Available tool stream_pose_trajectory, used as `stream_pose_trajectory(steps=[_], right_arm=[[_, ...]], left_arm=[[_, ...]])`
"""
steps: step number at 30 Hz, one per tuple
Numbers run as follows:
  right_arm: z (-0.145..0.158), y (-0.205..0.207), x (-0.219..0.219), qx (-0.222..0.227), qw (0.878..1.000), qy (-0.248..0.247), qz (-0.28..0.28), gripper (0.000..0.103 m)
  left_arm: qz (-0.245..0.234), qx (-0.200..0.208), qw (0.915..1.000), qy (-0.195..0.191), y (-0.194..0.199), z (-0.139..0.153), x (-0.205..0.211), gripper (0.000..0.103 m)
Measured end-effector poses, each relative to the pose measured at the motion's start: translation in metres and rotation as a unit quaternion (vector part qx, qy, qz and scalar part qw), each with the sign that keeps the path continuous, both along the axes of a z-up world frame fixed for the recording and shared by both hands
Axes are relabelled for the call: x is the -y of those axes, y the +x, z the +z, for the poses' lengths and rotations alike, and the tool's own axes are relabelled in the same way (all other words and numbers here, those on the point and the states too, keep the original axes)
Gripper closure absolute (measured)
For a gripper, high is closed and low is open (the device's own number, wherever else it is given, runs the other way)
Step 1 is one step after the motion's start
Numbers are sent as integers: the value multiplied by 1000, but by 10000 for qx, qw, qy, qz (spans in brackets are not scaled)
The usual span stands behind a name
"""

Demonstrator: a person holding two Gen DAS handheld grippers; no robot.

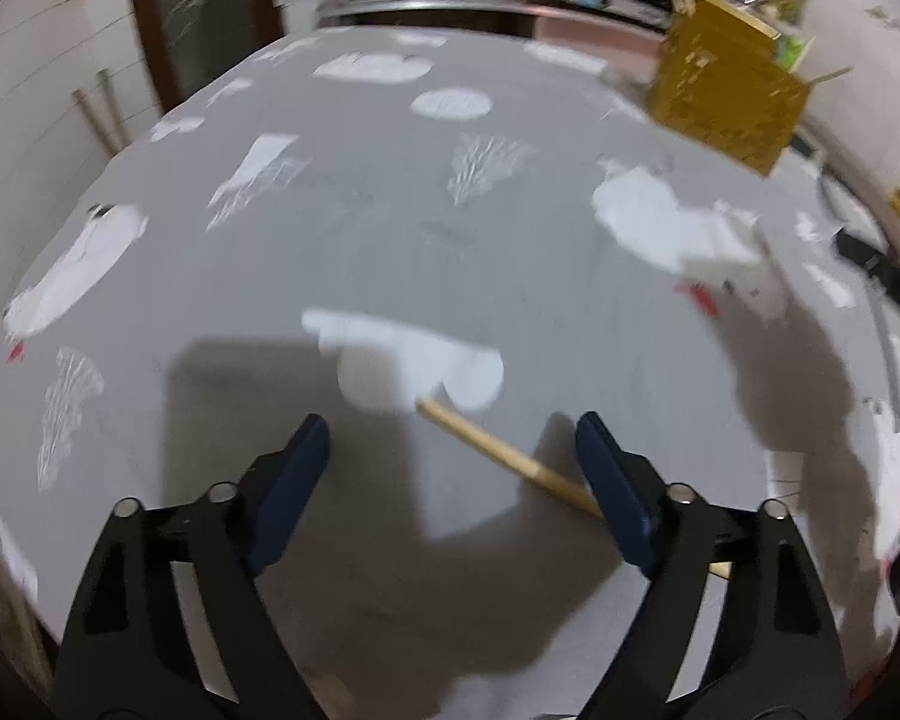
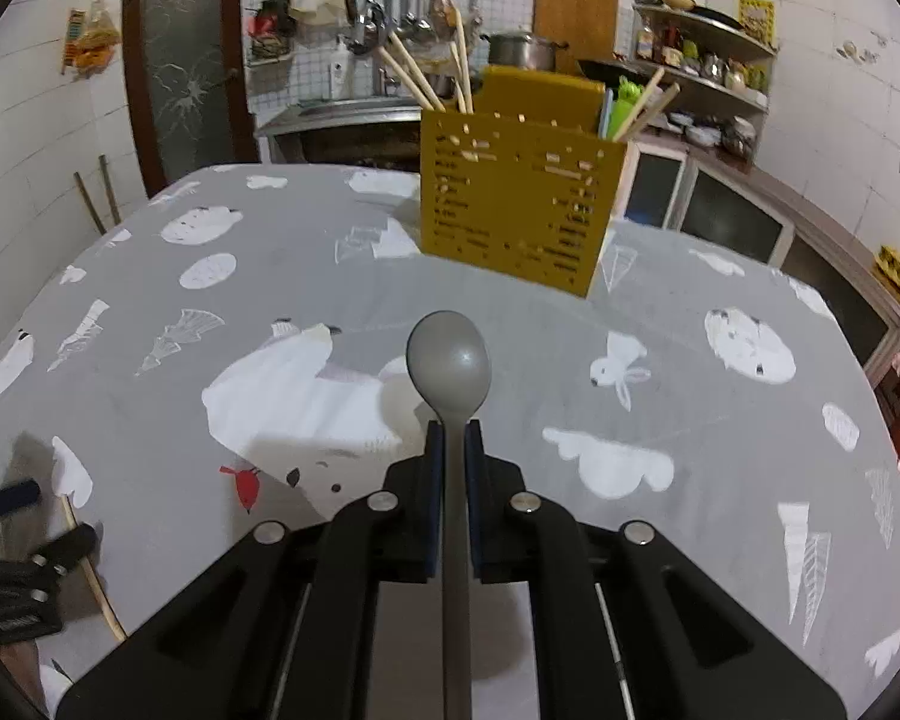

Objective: Organize utensils

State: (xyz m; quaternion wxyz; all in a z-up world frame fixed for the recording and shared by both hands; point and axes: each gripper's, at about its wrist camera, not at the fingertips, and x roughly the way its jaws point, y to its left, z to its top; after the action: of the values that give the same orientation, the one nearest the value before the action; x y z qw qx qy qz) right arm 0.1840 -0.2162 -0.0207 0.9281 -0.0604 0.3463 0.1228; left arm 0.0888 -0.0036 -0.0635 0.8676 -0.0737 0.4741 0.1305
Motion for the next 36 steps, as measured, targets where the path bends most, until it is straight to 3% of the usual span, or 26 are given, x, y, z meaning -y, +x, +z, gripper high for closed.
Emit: stream_pose_trajectory(steps=[3,6,8,14,20,26,36], right_arm=[[1,3,4,49,9998,135,122,96],[-2,3,7,50,9994,311,166,96],[-4,1,11,40,9990,429,149,96],[0,2,35,101,9976,678,-108,96],[-5,13,41,20,9975,644,-291,96],[-8,21,41,-17,9975,536,-467,96],[-6,38,38,-64,9949,597,-814,96]], left_arm=[[245,-108,9992,285,-1,-2,14,29],[290,-237,9989,286,5,-1,22,47],[156,-336,9989,273,12,1,30,72],[-76,-422,9982,414,35,2,46,89],[-440,-392,9977,327,70,3,50,98],[-787,-279,9965,75,97,8,47,99],[-1426,453,9886,-176,129,39,47,99]])
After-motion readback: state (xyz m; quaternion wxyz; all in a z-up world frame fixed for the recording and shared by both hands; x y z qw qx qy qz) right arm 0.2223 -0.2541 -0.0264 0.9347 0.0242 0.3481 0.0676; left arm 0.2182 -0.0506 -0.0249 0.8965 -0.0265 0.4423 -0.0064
